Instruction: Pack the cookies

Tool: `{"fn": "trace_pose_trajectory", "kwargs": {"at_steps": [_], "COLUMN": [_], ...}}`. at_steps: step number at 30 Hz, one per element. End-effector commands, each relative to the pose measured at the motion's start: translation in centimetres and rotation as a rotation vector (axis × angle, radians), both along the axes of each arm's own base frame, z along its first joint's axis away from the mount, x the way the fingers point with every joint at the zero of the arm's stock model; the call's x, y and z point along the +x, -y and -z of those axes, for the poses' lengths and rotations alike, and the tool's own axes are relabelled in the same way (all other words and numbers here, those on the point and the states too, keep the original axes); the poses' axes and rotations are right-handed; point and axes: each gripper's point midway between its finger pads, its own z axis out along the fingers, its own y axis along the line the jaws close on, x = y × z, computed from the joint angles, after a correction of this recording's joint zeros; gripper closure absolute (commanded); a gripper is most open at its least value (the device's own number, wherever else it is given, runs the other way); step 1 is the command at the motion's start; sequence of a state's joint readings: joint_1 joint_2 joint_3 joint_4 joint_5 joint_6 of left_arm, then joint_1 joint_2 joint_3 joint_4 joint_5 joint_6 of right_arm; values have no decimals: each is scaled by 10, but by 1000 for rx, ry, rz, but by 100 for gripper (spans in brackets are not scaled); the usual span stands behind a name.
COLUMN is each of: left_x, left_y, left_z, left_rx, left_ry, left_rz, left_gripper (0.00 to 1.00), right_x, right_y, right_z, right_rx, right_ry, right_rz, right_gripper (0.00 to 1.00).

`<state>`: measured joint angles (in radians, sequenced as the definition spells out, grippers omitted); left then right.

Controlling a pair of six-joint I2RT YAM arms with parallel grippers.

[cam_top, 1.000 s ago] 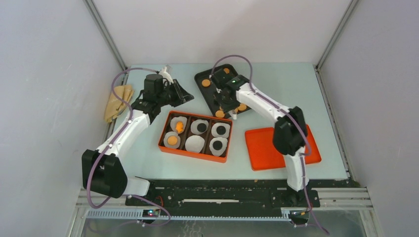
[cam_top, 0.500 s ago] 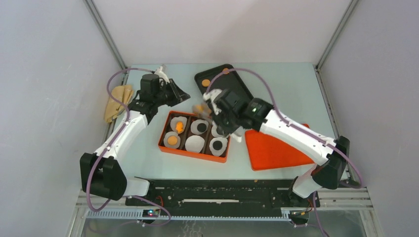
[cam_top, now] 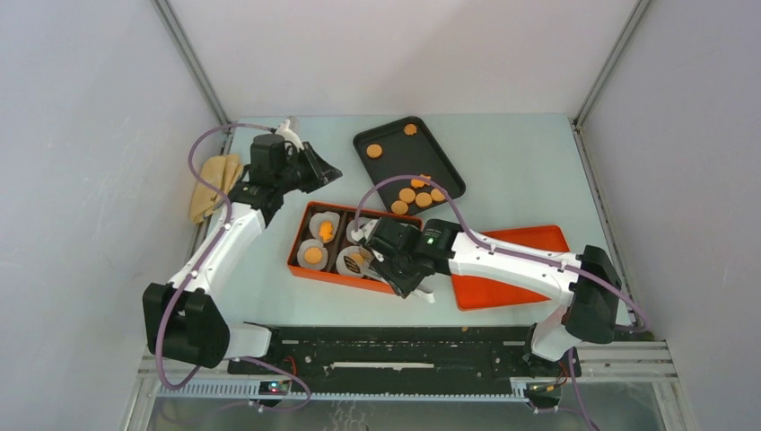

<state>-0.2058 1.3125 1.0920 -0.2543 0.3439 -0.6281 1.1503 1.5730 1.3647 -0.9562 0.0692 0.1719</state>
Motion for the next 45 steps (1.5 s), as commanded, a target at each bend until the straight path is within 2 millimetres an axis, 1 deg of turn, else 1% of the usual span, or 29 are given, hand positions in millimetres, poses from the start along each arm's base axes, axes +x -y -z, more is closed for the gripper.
{"fn": "trace_pose_trajectory", "kwargs": {"at_steps": [1,5,6,9,11,12,16,20,23,27,33,35,36,37,39,41,42,45], "left_x": [-7,-8,-8,-9,-8,-8,-8,-8,-9,-10,-11,-11,-12,-12,-12,-12,-12,-11], "left_y": [-4,-6,-6,-5,-5,-4,-1,0,1,2,3,3,3,3,3,4,4,4], "left_z": [-7,-9,-9,-8,-7,-7,-7,-9,-10,-11,-12,-13,-13,-13,-14,-16,-17,-18], "left_rx": [8,9,8,7,5,4,-7,-12,-17,-21,-25,-25,-25,-26,-27,-30,-31,-32], "left_ry": [36,41,40,37,33,32,29,34,38,43,46,47,49,50,51,55,55,57], "left_rz": [5,2,4,7,10,14,29,34,40,48,55,54,55,55,54,56,56,56], "left_gripper": [83,83,83,83,83,83,82,82,82,82,81,81,81,81,81,81,81,81], "right_x": [8,8,9,11,12,13,13,14,14,15,14,15,15,15,18,22,25,30], "right_y": [-19,-24,-23,-19,-16,-16,-14,-12,-11,-10,-11,-11,-11,-11,-9,-5,-2,4], "right_z": [-4,0,1,2,1,0,-5,-5,-2,-2,-5,-7,-9,-14,-22,-30,-35,-53], "right_rx": [69,65,56,36,27,28,39,33,21,19,35,44,50,63,83,96,104,142], "right_ry": [26,19,18,34,45,49,59,61,61,66,63,69,70,78,99,129,143,180], "right_rz": [24,18,23,47,60,62,71,76,85,96,99,107,106,107,122,139,156,185], "right_gripper": [95,94,90,73,66,64,63,57,56,49,49,51,58,68,84,87,91,96]}}
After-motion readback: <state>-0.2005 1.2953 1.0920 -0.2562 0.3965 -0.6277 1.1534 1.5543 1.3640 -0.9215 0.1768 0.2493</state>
